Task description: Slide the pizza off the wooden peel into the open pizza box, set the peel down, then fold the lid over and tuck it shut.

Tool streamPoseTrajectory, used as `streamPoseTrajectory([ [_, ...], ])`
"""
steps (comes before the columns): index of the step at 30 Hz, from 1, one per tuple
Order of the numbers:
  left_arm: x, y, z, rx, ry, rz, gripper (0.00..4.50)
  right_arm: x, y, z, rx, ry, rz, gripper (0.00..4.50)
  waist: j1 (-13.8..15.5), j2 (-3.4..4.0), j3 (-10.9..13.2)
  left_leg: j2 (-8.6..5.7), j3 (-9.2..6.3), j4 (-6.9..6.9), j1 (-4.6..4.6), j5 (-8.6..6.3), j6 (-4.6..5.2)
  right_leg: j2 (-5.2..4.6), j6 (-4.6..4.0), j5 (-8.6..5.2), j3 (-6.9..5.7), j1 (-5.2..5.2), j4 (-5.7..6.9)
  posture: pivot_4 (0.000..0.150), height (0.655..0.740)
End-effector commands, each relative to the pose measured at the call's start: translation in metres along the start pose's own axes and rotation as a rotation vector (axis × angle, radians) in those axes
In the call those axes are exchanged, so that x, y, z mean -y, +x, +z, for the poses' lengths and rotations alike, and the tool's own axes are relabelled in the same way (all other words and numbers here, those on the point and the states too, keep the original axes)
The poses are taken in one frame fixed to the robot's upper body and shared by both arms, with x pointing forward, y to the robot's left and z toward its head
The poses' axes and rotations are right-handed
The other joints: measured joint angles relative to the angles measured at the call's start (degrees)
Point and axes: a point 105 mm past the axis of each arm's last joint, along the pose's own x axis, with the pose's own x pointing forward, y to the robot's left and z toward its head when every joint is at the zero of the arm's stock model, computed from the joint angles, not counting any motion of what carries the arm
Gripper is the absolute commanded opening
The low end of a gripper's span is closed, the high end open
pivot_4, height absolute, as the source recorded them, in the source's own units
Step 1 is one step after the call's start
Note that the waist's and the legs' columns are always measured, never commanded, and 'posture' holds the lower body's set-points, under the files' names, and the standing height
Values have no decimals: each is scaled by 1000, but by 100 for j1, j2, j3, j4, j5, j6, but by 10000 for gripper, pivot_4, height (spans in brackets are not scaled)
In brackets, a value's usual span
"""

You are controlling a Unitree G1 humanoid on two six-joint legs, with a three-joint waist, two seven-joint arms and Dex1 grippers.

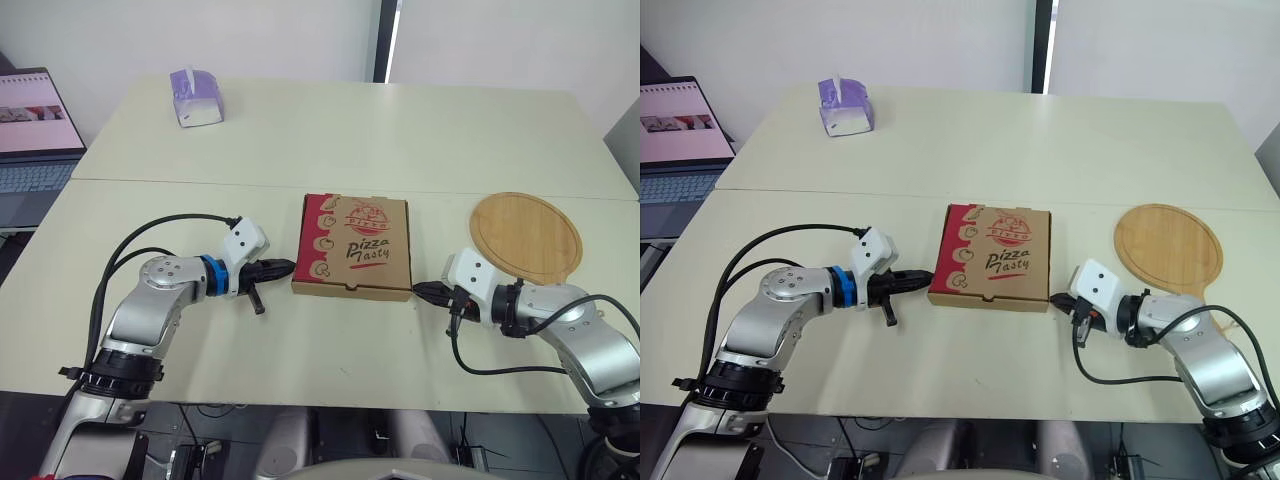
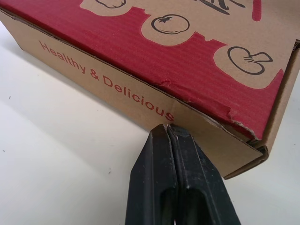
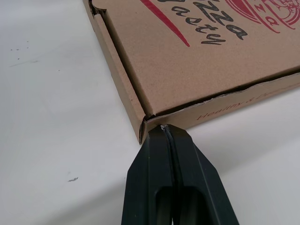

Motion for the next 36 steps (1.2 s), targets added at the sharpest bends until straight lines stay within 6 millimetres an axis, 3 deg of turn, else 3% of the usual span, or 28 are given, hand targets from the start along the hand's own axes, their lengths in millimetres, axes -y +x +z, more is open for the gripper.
streamPoseTrajectory([
  [1, 10, 7, 11, 36, 35, -56, 0, -3, -3, 15, 48, -44, 11, 388, 1, 0, 0, 0, 0, 0, 0, 0, 0, 0, 0, 0, 0, 0, 0, 1500, 7251],
  [4, 3, -3, 8, 23, 34, -19, 0, 0, -6, 12, 32, -50, -5, 388, 1, 0, 0, 0, 0, 0, 0, 0, 0, 0, 0, 0, 0, 0, 0, 1500, 7251],
  [9, -17, -53, -2, -31, 37, 98, 0, 16, -28, 10, 14, -47, -91, 388, -20, 0, 0, 1, 0, -5, 0, 0, 0, 0, -1, -1, 0, -5, -1, 1500, 7251],
  [14, -38, -108, -23, -160, 46, 278, 0, 36, -67, -3, -26, -53, -190, 388, -5, 0, 0, 1, 0, -7, 0, -1, 1, -2, -2, -1, -1, -3, -3, 1500, 7251],
  [20, -40, -157, -42, -272, 15, 404, 0, 61, -122, -27, -120, -83, -257, 388, 1, 0, 0, 0, 1, -11, 6, -4, 7, -7, -1, -1, -5, 9, -15, 1500, 7251],
  [26, -37, -171, -45, -284, -8, 432, 0, 66, -150, -43, -189, -87, -209, 388, 1, 1, 1, 1, 0, -25, 36, -10, 18, -7, -1, -2, -7, 37, -26, 1500, 7251],
  [36, -42, -161, -35, -246, -8, 421, 0, 63, -143, -48, -209, -123, -157, 388, 3, 2, 1, 6, 3, -40, 78, -12, 19, -7, -1, -2, -9, 79, -49, 1500, 7251],
])
